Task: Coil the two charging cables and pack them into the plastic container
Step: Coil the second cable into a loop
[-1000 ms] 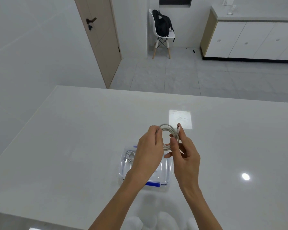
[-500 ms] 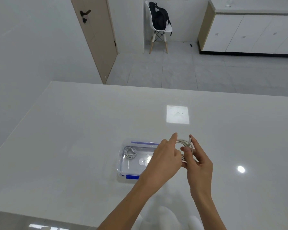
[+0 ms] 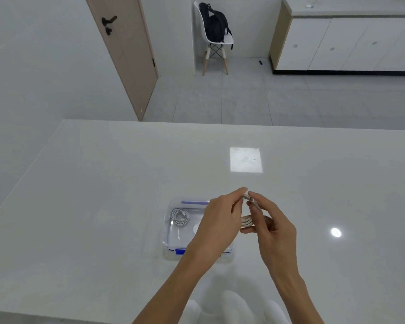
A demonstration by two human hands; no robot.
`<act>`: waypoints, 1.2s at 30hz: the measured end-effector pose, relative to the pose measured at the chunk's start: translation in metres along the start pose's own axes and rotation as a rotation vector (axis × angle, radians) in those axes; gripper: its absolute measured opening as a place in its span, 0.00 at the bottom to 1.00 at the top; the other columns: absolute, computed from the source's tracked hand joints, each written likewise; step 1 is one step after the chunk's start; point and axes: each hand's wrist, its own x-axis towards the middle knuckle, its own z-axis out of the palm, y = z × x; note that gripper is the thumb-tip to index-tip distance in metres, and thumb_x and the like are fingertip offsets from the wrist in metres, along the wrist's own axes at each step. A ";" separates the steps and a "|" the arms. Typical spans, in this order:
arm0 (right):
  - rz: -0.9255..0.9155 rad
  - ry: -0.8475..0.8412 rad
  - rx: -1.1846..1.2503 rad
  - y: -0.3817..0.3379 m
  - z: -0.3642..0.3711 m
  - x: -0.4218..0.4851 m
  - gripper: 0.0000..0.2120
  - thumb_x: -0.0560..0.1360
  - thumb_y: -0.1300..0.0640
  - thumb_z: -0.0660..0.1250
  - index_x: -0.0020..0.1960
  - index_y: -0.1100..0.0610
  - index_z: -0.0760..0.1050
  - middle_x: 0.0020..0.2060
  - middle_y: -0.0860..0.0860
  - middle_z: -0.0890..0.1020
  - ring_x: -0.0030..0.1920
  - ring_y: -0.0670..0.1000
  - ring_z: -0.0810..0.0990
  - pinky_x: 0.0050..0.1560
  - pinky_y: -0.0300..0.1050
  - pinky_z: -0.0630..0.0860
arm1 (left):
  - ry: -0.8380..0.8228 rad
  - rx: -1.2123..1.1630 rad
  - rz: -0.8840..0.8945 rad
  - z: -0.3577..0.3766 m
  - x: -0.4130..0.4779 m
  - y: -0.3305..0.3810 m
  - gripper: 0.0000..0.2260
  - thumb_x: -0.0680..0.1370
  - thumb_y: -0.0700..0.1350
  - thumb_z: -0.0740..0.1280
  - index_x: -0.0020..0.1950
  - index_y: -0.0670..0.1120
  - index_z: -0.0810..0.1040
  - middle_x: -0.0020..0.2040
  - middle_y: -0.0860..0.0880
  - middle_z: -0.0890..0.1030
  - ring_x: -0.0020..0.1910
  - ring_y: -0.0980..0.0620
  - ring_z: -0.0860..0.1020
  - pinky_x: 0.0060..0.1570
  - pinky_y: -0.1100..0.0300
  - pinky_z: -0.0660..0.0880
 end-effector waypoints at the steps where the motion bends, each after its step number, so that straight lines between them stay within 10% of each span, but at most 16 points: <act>1: -0.017 -0.025 -0.018 0.001 -0.001 0.002 0.14 0.79 0.64 0.64 0.59 0.50 0.80 0.49 0.45 0.84 0.41 0.52 0.85 0.40 0.50 0.84 | 0.004 -0.016 -0.003 -0.002 0.000 0.001 0.16 0.84 0.46 0.57 0.69 0.54 0.74 0.37 0.57 0.77 0.31 0.64 0.75 0.34 0.73 0.69; 12: 0.089 -0.145 -0.013 -0.005 -0.008 0.019 0.07 0.77 0.63 0.69 0.49 0.53 0.83 0.42 0.48 0.85 0.43 0.51 0.86 0.47 0.51 0.84 | -0.032 -0.290 -0.137 -0.007 0.001 0.006 0.16 0.84 0.43 0.56 0.67 0.55 0.75 0.39 0.48 0.78 0.24 0.55 0.75 0.21 0.63 0.73; 18: 0.189 -0.088 -0.251 -0.009 0.000 0.027 0.17 0.76 0.57 0.70 0.61 0.45 0.70 0.44 0.46 0.82 0.40 0.47 0.84 0.44 0.46 0.82 | 0.018 0.030 0.030 0.006 -0.006 0.005 0.18 0.84 0.41 0.54 0.72 0.54 0.69 0.56 0.47 0.76 0.52 0.50 0.78 0.50 0.58 0.76; 22: 0.089 0.000 -0.493 -0.005 0.013 0.028 0.14 0.76 0.59 0.65 0.58 0.44 0.72 0.45 0.44 0.79 0.41 0.45 0.80 0.43 0.47 0.80 | -0.006 0.106 0.104 0.014 -0.008 0.007 0.19 0.83 0.40 0.54 0.73 0.55 0.68 0.52 0.47 0.75 0.48 0.51 0.77 0.46 0.62 0.73; 28: 0.352 -0.291 -0.009 -0.015 -0.007 0.040 0.13 0.76 0.60 0.69 0.59 0.48 0.79 0.45 0.49 0.85 0.35 0.44 0.83 0.32 0.39 0.78 | -0.012 -0.189 -0.040 -0.002 0.004 -0.008 0.10 0.83 0.46 0.59 0.61 0.56 0.75 0.45 0.59 0.79 0.42 0.60 0.77 0.42 0.67 0.74; 36: 0.336 -0.268 -0.040 -0.010 -0.007 0.035 0.08 0.77 0.56 0.70 0.55 0.51 0.80 0.39 0.48 0.85 0.36 0.45 0.84 0.32 0.39 0.80 | -0.065 -0.228 -0.050 -0.005 0.000 -0.008 0.07 0.81 0.49 0.62 0.54 0.59 0.77 0.42 0.61 0.80 0.40 0.65 0.78 0.41 0.68 0.75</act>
